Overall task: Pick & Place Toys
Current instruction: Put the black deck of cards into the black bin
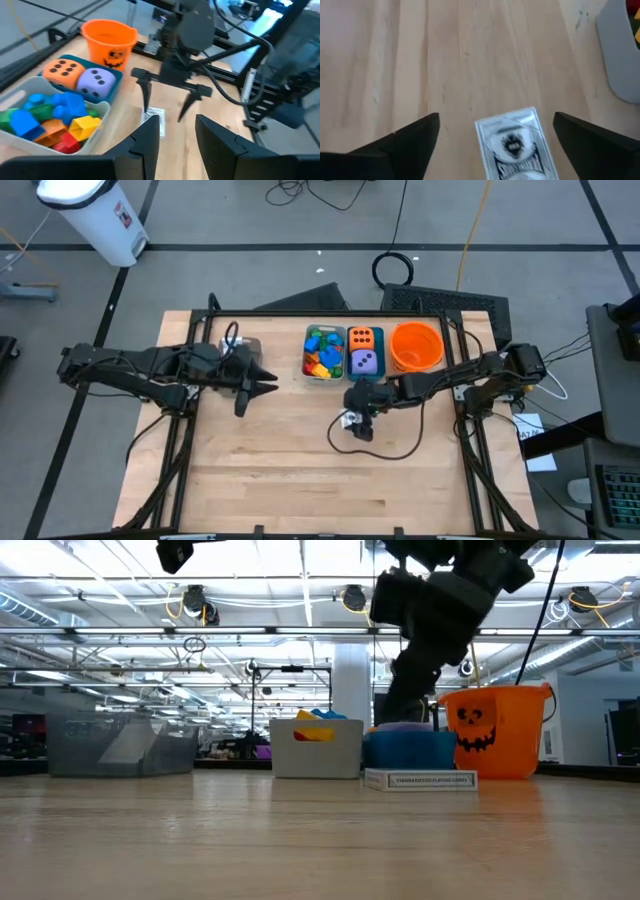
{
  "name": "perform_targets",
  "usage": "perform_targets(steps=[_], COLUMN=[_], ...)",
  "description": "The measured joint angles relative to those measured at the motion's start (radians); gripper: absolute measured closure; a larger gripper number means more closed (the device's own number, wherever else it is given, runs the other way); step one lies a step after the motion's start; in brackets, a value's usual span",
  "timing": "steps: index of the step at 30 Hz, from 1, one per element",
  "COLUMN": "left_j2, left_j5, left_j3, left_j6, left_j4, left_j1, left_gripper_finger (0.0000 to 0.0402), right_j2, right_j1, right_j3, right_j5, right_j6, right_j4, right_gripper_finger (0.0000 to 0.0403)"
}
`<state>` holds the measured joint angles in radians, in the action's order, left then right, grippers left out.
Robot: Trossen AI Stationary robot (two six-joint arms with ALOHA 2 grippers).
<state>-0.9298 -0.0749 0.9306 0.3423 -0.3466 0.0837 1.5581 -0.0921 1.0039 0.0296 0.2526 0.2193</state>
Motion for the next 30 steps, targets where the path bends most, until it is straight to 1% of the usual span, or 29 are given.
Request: perform_targets(steps=[1, 3, 5, 7, 10, 15, 21, 30], left_j2=[0.0, 0.0, 0.0, 0.0, 0.0, 0.0, 0.0, -0.016], left_j5=[-0.013, -0.035, -0.051, -0.072, -0.084, -0.09, -0.093, -0.093], left_j3=[0.0, 0.0, 0.0, 0.0, 0.0, 0.0, 0.0, -0.002], left_j6=[0.0, 0.0, 0.0, 0.0, 0.004, 0.029, 0.033, 0.029], left_j4=[0.0, 0.0, 0.0, 0.0, 0.0, 0.001, 0.002, -0.002], left_j1=[0.0, 0.0, 0.0, 0.0, 0.0, 0.0, 0.0, 0.0], left_gripper_finger=[0.027, 0.027, 0.027, 0.027, 0.027, 0.027, 0.027, 0.027], right_j2=[0.0, 0.0, 0.0, 0.0, 0.0, 0.0, 0.0, 0.076], right_j1=[0.0, 0.0, 0.0, 0.0, 0.0, -0.001, -0.001, 0.0], right_j3=[0.0, 0.0, 0.0, 0.0, 0.0, 0.0, 0.0, 0.0], right_j5=[0.001, 0.001, 0.0, 0.0, 0.001, 0.001, 0.0, -0.003], right_j6=[-0.02, -0.053, -0.058, -0.028, -0.022, -0.178, -0.312, -0.294], right_j4=[0.013, 0.03, 0.042, 0.054, 0.071, 0.109, 0.114, 0.122], right_gripper_finger=[0.0013, 0.0007, 0.0013, 0.0019, 0.0021, 0.0019, 0.0018, 0.0018])
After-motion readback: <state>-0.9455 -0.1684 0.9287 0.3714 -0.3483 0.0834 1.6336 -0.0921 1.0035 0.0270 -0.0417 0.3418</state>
